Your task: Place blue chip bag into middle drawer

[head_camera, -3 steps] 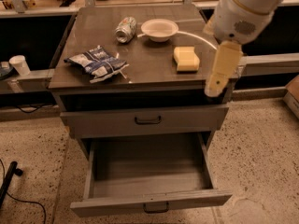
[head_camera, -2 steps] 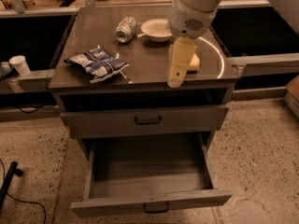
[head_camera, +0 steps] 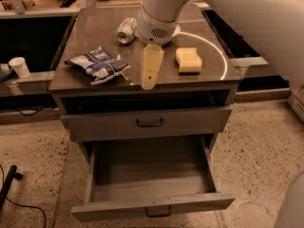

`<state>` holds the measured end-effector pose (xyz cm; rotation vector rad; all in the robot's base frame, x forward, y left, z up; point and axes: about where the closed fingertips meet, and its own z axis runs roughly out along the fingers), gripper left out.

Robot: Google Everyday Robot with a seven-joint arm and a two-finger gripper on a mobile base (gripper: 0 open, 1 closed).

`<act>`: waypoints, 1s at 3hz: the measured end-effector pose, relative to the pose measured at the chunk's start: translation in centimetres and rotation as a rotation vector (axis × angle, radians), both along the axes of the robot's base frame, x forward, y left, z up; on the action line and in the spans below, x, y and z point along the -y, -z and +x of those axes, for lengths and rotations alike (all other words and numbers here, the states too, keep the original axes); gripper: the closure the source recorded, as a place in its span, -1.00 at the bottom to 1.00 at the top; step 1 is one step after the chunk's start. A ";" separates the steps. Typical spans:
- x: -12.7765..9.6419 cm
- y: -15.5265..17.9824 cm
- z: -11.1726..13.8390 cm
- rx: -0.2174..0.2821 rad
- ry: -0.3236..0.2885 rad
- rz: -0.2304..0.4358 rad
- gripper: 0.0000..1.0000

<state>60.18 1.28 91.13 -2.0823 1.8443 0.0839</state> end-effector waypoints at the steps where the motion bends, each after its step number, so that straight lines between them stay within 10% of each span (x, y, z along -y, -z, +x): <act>1: 0.0 0.0 0.0 0.001 0.000 0.000 -1.00; 3: -4.5 -0.3 2.7 0.132 -0.070 0.110 -1.00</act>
Offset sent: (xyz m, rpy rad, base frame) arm 0.0148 0.0221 0.0087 0.0955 -0.0658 0.0516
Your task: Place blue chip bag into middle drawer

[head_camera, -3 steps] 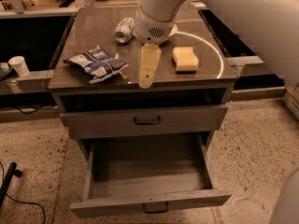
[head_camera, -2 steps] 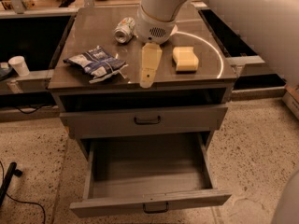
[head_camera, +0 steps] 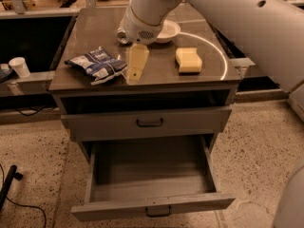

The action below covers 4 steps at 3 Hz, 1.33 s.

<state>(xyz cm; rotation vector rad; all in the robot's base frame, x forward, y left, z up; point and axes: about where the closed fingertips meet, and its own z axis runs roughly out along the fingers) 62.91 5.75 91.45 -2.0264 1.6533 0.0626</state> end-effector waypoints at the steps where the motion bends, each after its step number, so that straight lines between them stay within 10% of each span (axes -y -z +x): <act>1: -1.9 0.7 1.3 0.046 -0.009 0.043 -1.00; 2: -3.6 2.6 2.2 0.047 -0.014 0.067 -1.00; 4: -6.2 5.5 2.3 0.026 -0.044 0.104 -0.20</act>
Offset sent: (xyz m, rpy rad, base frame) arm 0.0327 0.0538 -0.0449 0.0983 -0.0532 0.0158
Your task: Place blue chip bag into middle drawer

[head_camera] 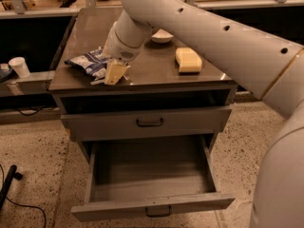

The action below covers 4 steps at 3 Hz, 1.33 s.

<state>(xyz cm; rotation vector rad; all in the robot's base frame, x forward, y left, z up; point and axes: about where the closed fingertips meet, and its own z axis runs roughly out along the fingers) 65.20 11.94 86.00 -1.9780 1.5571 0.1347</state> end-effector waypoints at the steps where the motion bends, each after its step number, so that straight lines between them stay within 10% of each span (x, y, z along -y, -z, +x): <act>1: -0.5 0.6 -0.2 0.009 -0.005 0.021 0.27; 3: 1.5 -1.5 -2.3 0.094 0.001 0.128 1.00; 4: 4.4 -2.9 -5.0 0.135 0.018 0.162 1.00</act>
Offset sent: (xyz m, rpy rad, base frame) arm -0.0095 -0.0076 0.0013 0.1003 -0.0718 -0.0043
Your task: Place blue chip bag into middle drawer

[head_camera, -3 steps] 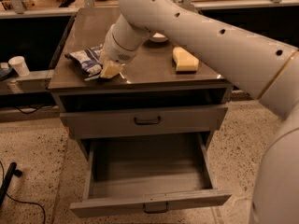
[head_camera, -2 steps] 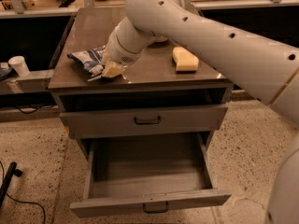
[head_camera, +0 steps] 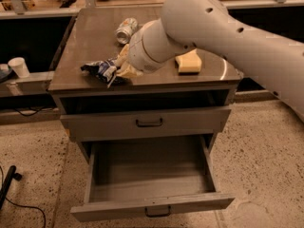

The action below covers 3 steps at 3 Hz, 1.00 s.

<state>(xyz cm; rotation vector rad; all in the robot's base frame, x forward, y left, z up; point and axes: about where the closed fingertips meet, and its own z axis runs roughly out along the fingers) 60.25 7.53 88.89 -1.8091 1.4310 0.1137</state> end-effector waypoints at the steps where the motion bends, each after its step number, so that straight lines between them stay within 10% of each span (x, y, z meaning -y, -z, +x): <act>1: 2.3 0.4 -3.8 -0.025 -0.036 -0.014 1.00; 3: 3.8 8.2 -13.7 -0.322 -0.254 -0.083 1.00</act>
Offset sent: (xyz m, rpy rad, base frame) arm -0.1461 -0.0643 -0.0720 -0.1116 0.3117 0.2036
